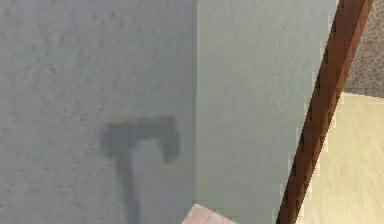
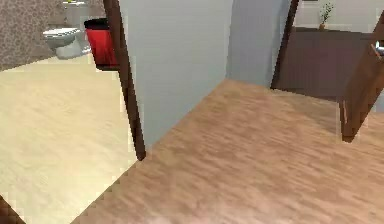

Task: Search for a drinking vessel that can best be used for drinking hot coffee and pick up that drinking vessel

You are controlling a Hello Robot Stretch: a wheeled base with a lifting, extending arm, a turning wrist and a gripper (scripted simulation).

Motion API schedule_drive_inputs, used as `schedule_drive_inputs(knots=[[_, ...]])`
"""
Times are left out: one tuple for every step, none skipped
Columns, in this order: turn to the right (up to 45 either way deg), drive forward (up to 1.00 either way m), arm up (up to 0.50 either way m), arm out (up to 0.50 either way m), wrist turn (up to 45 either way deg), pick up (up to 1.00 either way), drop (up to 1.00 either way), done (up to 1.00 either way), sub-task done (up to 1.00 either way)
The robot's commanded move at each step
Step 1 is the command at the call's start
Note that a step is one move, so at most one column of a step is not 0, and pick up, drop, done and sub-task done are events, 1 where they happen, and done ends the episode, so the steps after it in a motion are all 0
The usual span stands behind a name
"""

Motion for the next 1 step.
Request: schedule_drive_inputs(knots=[[45.0,0.0,0.0,0.0,0.0,0.0,0.0,0.0,0.0]])
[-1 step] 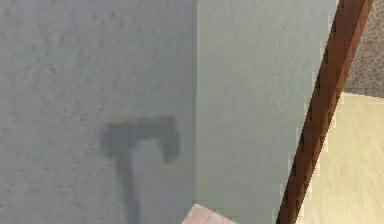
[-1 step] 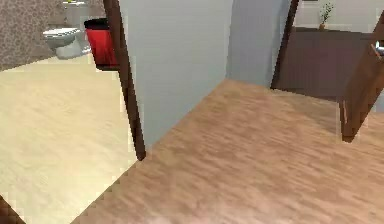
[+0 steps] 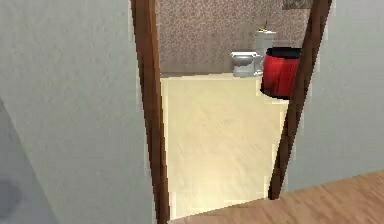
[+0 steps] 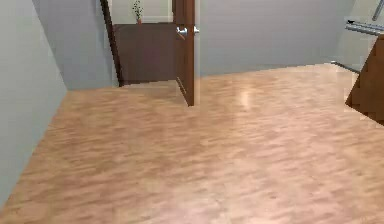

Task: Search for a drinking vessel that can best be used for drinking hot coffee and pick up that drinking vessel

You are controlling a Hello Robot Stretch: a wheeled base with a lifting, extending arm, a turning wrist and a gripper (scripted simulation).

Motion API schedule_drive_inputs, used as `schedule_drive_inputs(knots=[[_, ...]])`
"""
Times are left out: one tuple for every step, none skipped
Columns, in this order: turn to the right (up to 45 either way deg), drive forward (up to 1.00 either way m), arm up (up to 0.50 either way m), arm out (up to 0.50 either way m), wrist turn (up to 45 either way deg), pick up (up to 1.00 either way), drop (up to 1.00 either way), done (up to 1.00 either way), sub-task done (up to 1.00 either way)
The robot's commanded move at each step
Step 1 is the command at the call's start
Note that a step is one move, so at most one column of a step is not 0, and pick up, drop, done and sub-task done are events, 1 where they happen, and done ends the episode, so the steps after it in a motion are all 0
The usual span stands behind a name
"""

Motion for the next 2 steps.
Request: schedule_drive_inputs(knots=[[45.0,0.0,0.0,0.0,0.0,0.0,0.0,0.0,0.0],[30.0,0.0,0.0,0.0,0.0,0.0,0.0,0.0,0.0]])
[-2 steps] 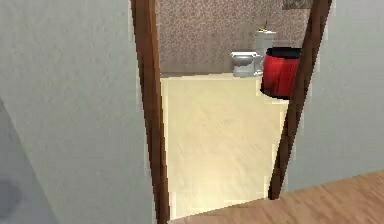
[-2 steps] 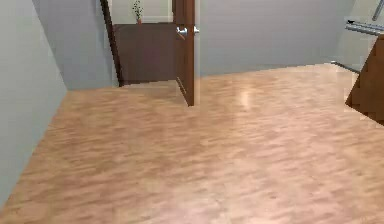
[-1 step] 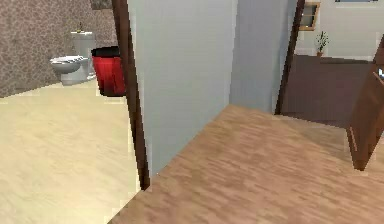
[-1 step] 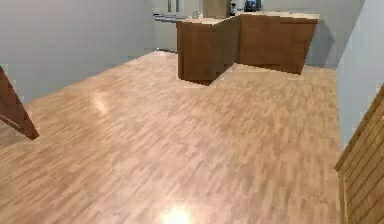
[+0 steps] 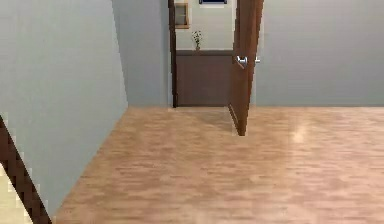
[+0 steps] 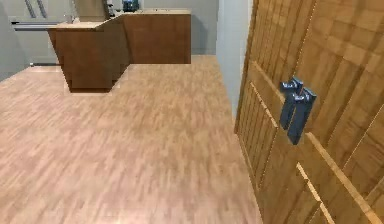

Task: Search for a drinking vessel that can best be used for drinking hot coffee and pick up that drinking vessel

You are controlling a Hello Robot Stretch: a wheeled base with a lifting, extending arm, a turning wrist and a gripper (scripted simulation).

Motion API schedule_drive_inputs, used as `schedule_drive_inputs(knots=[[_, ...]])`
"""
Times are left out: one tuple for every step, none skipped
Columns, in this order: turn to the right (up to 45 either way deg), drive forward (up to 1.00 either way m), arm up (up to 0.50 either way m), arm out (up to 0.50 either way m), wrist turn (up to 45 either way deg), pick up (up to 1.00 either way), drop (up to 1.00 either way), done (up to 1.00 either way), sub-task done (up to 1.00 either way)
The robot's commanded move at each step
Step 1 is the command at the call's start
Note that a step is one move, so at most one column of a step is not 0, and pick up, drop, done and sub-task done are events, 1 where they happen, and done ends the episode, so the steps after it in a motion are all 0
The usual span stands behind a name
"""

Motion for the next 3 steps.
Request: schedule_drive_inputs(knots=[[0.0,0.1,0.0,0.0,0.0,0.0,0.0,0.0,0.0],[45.0,0.0,0.0,0.0,0.0,0.0,0.0,0.0,0.0],[27.0,0.0,0.0,0.0,0.0,0.0,0.0,0.0,0.0]])
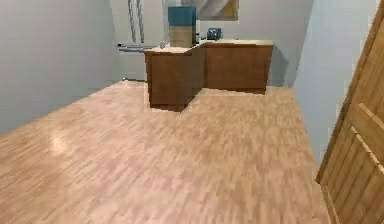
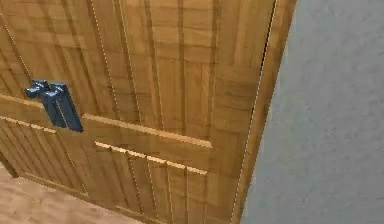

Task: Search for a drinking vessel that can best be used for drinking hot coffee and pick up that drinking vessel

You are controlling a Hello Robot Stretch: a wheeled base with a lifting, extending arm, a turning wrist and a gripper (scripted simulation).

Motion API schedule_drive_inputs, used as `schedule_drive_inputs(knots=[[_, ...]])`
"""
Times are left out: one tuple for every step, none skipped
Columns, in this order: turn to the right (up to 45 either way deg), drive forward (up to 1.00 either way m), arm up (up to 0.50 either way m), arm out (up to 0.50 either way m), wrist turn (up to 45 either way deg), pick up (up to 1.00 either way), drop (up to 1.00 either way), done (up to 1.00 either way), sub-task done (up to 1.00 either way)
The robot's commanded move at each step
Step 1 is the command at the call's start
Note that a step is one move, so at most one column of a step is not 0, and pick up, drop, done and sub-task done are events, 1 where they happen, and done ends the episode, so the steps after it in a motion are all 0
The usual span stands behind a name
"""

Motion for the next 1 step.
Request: schedule_drive_inputs(knots=[[0.0,1.0,0.0,0.0,0.0,0.0,0.0,0.0,0.0]])
